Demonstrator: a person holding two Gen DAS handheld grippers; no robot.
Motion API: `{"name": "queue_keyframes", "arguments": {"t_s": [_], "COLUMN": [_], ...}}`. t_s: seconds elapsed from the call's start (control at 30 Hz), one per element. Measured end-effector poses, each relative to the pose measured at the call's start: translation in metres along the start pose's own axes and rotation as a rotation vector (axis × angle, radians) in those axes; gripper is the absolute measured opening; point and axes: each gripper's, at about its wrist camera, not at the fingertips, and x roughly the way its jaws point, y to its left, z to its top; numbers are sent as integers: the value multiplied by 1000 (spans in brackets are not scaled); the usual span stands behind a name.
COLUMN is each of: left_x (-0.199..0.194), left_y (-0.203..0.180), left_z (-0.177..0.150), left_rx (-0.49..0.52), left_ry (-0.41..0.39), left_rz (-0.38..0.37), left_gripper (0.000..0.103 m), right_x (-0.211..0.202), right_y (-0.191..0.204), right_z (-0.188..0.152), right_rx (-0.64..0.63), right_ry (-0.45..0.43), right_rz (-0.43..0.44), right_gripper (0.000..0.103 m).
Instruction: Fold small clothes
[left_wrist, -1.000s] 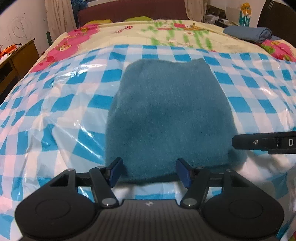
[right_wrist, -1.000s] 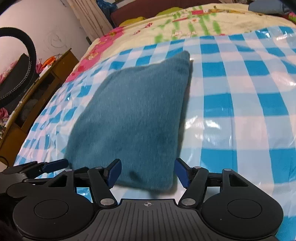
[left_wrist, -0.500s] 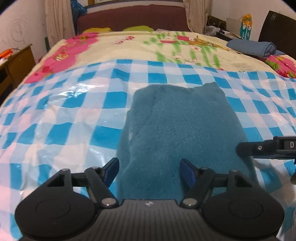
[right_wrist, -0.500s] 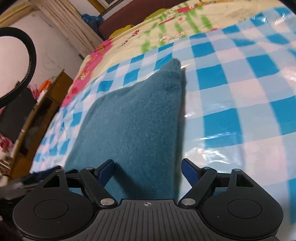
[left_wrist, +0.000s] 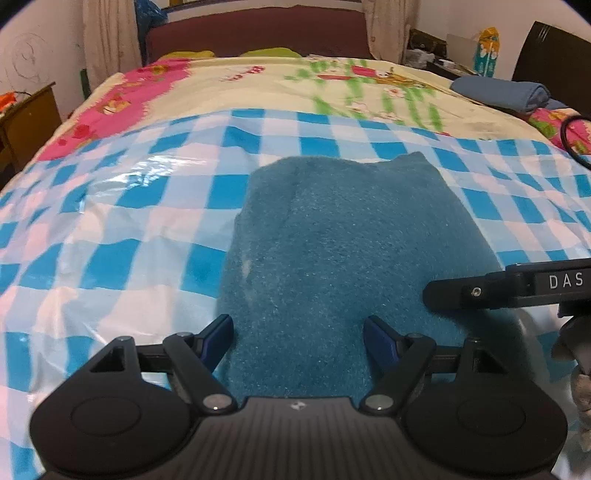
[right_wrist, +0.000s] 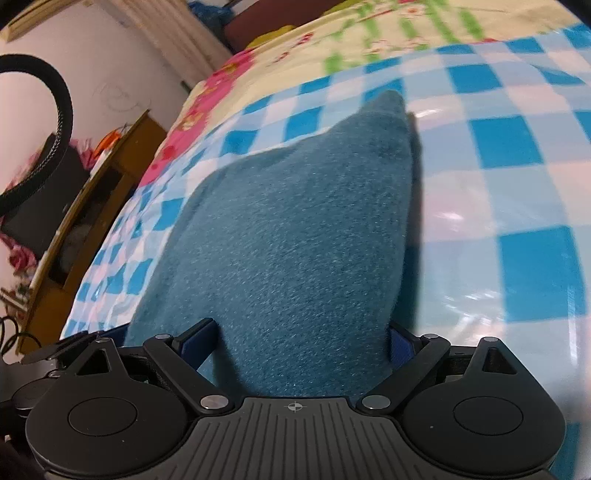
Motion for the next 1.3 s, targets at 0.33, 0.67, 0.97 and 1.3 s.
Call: {"name": "queue_keyframes", "arguments": {"t_s": [0.33,0.67,0.97,1.3], "left_x": [-12,-20,-37,-61], "left_y": [52,51,28,4], "left_z": [-7,-10,-22,-47], "left_rx": [-51,-63,-57,-96], "left_ry": [20,12,35,70], "left_rz": [92,112,196,169], "left_gripper": [83,83,84,90], "right_x": [45,32,-34,-52], "right_y": [57,68,77,83], "right_z": [14,18,-27,-54], "right_rx": [-108,-176,-232,-191], "right_ry": [25,-8,-86,-58], "right_rz": [2,-66,-107,-125], "right_gripper": [94,93,93,93]}}
